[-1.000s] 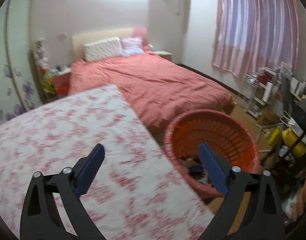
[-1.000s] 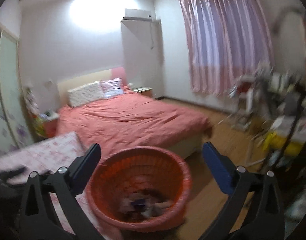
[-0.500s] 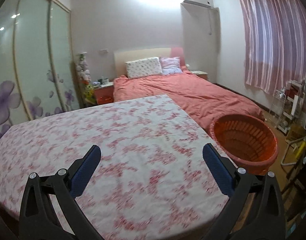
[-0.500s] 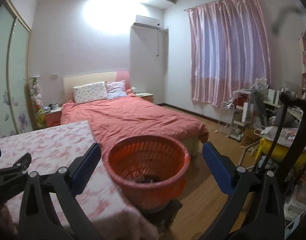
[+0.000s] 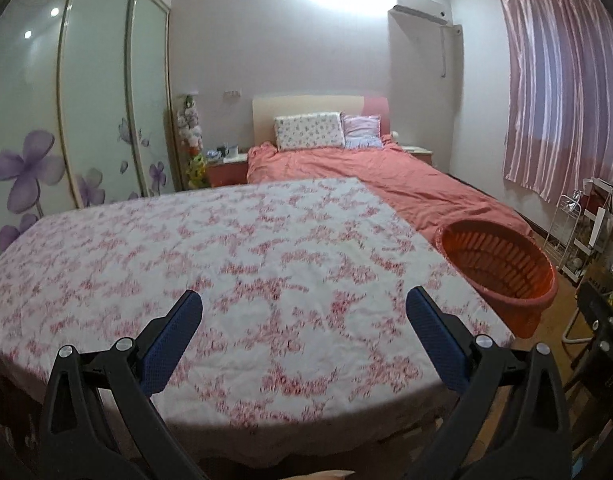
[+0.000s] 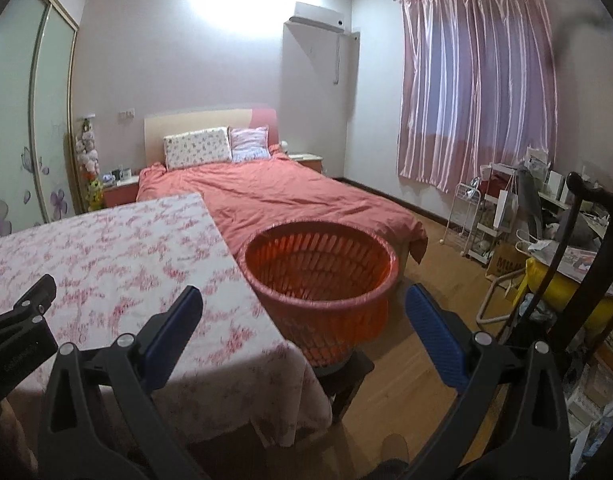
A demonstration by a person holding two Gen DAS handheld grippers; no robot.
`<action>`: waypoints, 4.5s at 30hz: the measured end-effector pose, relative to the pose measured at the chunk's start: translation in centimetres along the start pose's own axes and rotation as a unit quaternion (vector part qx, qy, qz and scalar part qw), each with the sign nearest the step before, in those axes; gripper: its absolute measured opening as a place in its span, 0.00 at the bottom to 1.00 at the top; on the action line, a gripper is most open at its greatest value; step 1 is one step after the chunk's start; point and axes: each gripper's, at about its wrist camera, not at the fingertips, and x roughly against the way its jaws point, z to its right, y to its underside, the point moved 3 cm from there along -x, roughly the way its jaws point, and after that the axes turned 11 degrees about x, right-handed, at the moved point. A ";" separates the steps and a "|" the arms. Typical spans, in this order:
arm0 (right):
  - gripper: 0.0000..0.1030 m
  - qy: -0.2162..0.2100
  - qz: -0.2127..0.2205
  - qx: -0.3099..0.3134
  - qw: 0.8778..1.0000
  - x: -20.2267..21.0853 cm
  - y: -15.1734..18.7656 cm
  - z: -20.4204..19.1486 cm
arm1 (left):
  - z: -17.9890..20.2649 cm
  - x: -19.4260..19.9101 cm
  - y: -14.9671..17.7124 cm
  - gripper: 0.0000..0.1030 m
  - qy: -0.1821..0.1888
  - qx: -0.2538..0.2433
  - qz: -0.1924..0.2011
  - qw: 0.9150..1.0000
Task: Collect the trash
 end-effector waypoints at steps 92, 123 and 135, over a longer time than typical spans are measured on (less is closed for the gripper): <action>0.96 0.020 -0.061 -0.012 0.998 -2.7 1.9 0.2 | 0.7 -1.3 2.9 0.98 0.019 0.008 -0.087 0.996; 0.96 0.019 -0.061 -0.014 0.998 -2.7 1.8 0.3 | 0.5 -1.5 3.2 0.98 0.015 0.011 -0.089 0.996; 0.96 0.019 -0.062 -0.014 0.998 -2.6 1.9 0.2 | 0.5 -1.4 3.2 0.98 0.012 0.010 -0.089 0.996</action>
